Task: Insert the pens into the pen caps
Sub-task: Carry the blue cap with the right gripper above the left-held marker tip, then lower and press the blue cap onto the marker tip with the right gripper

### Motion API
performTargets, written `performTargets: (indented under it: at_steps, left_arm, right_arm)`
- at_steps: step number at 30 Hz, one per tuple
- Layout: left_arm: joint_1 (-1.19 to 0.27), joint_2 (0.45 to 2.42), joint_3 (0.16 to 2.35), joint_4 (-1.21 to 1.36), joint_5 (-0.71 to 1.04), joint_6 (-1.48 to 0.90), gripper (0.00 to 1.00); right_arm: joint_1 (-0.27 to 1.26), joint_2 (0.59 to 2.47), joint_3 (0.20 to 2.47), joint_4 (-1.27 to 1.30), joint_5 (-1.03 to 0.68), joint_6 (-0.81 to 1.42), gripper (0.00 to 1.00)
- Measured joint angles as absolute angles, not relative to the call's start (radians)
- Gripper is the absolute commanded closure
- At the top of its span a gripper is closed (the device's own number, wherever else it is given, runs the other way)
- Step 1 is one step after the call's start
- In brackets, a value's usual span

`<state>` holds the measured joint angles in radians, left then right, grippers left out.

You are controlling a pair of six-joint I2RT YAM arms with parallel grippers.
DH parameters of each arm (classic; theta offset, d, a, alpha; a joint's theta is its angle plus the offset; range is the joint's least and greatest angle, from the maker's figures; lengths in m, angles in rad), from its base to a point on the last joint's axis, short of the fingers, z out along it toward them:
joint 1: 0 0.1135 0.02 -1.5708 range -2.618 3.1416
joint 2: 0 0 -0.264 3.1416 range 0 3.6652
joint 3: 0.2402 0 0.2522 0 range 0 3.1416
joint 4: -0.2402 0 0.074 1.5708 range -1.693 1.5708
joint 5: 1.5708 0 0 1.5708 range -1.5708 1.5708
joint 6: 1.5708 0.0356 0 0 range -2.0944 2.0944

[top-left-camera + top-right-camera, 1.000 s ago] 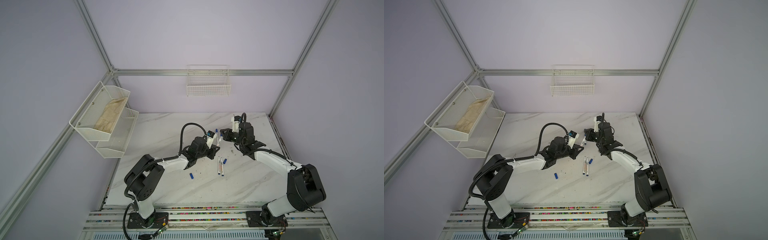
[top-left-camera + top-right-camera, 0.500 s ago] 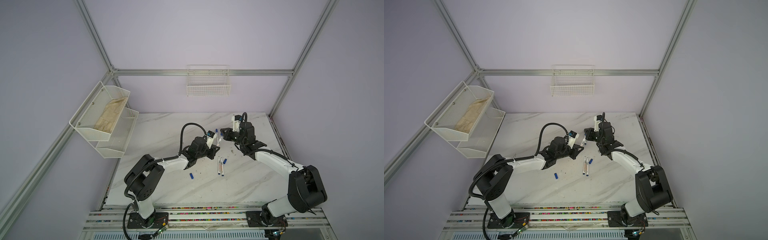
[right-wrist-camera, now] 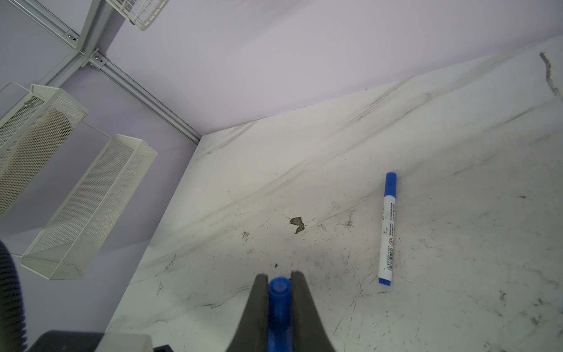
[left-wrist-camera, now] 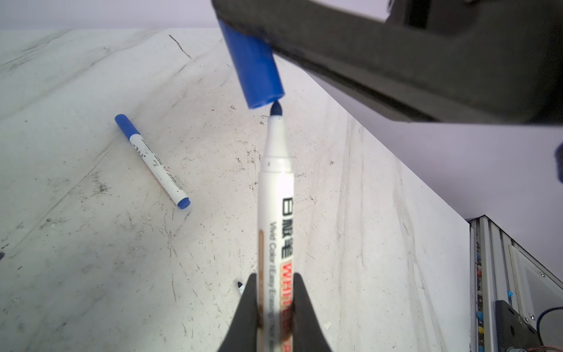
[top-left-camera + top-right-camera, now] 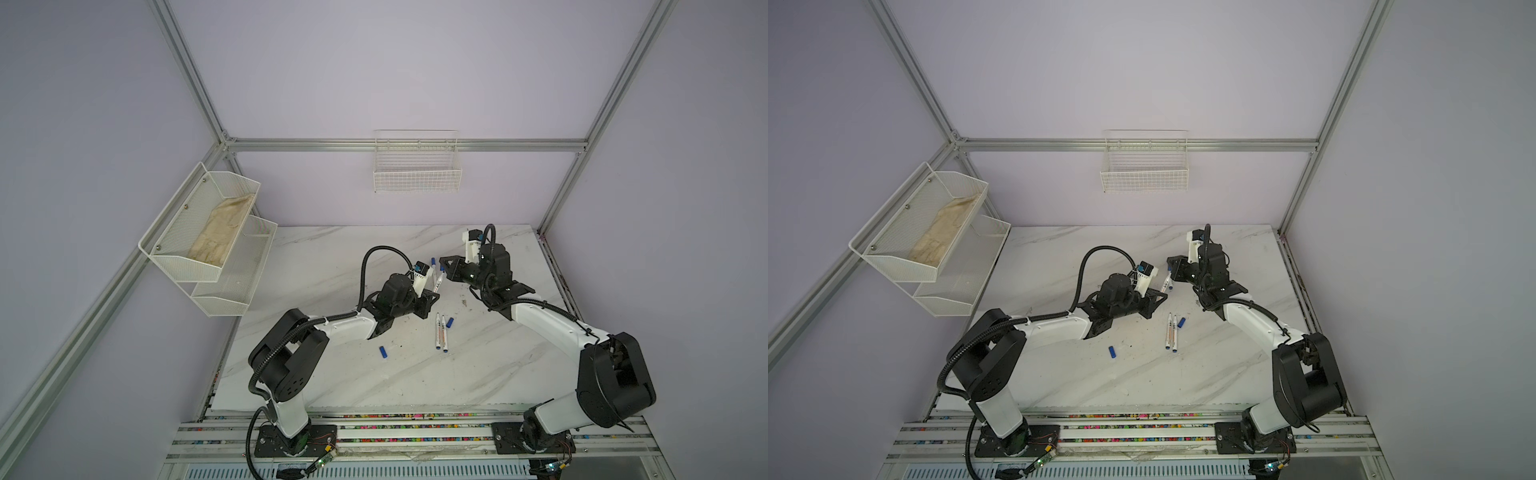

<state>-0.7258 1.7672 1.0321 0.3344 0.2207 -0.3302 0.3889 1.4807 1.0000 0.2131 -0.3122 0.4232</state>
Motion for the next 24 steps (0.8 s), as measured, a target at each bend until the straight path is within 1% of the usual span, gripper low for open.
performTargets:
  at_steps: [24]
  left_arm:
    - [-0.72, 1.767, 1.032, 0.343, 0.231, -0.33, 1.0]
  right_arm:
    - [0.389, 1.485, 1.0, 0.206, -0.285, 0.394, 1.0]
